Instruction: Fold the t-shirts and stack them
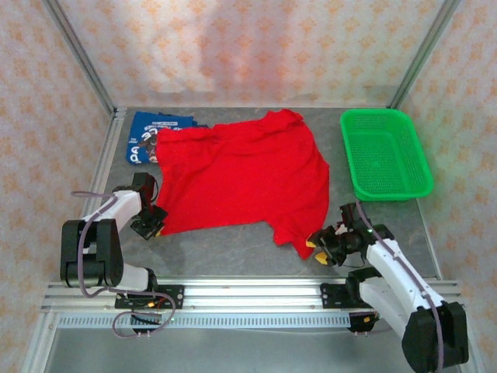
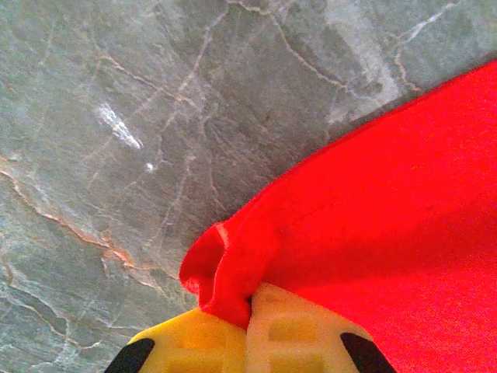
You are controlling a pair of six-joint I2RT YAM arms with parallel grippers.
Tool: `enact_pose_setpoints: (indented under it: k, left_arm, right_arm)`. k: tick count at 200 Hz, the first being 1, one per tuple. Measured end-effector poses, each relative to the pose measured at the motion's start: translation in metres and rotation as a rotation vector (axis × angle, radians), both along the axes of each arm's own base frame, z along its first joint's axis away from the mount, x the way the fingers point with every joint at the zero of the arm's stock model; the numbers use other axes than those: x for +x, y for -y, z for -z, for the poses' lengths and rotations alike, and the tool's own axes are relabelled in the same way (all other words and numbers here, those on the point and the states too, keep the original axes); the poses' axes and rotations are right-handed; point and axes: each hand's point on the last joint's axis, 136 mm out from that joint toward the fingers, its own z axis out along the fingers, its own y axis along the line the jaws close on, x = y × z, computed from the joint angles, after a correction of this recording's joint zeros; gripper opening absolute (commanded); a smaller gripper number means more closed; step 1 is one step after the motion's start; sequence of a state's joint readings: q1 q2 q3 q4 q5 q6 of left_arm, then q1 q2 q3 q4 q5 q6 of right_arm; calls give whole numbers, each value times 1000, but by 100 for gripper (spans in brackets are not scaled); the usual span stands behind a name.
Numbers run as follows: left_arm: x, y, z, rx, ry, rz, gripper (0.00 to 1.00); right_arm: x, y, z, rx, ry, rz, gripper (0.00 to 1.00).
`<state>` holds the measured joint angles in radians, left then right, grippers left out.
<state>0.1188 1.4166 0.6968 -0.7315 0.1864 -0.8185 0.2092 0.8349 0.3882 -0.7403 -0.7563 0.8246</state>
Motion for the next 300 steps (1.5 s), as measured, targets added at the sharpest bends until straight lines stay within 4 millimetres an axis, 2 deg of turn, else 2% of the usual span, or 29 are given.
enact_pose_setpoints:
  k: [68, 114, 140, 177, 203, 223, 248, 277, 300]
  left_arm:
    - [0, 1, 0, -1, 23, 1, 0]
    - [-1, 1, 0, 0, 32, 7, 0]
    - [-1, 1, 0, -1, 43, 7, 0]
    - [-1, 1, -1, 0, 59, 6, 0]
    - [-2, 2, -2, -3, 71, 7, 0]
    - [13, 9, -10, -42, 152, 20, 0]
    - [23, 12, -29, -54, 242, 31, 0]
    - [28, 9, -54, -48, 324, 32, 0]
    - [22, 6, -67, -41, 350, 19, 0]
  right_arm:
    - [-4, -9, 14, -65, -36, -58, 44]
    - [-2, -16, 27, -102, -64, -77, 38]
    - [-4, -14, 31, -126, -98, -73, 25]
    - [-8, -7, 34, -175, -150, -53, 0]
    - [-2, -4, 32, -213, -127, -49, 0]
    - [16, 3, 18, -266, -48, -28, 0]
    - [34, 6, -15, -287, 70, -22, 0]
    - [32, 18, -40, -322, 128, -18, 0]
    - [26, 30, -56, -356, 140, -16, 0]
